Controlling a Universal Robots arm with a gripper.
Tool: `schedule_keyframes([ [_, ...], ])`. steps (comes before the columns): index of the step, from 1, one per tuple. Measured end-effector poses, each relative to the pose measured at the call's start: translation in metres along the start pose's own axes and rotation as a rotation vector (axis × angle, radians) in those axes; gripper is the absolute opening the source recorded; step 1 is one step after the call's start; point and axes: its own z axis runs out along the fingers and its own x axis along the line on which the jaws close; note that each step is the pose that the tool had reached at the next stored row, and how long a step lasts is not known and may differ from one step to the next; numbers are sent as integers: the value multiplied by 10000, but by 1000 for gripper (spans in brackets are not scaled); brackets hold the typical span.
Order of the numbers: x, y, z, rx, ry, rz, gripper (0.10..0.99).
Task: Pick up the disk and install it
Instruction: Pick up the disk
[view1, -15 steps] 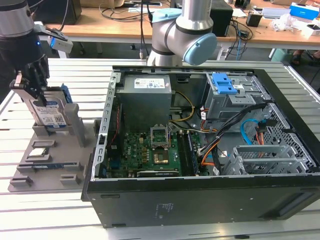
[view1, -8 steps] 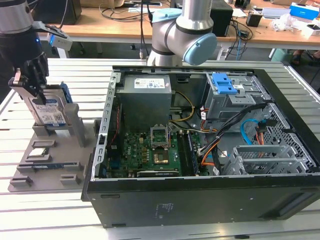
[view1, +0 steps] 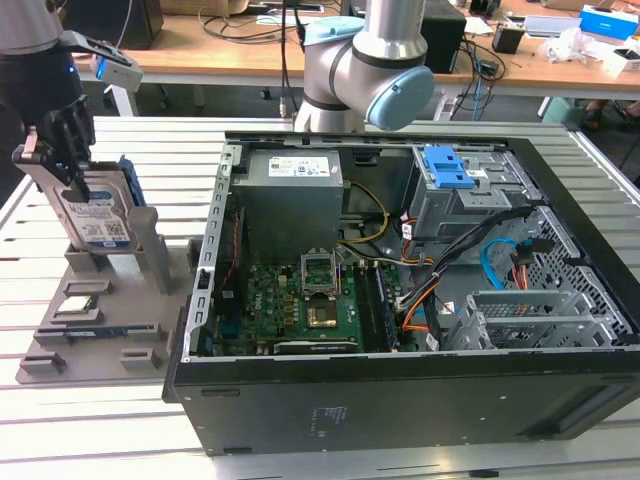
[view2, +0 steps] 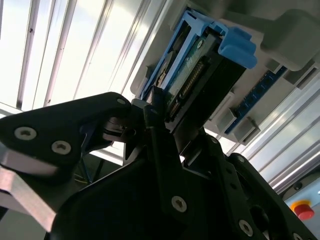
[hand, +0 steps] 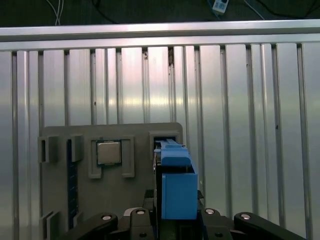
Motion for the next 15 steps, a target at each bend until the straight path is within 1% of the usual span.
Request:
schedule_keyframes([
  [7, -3, -3, -110, 0, 0, 0, 361],
  [15, -3, -4, -192, 0, 0, 0, 361],
])
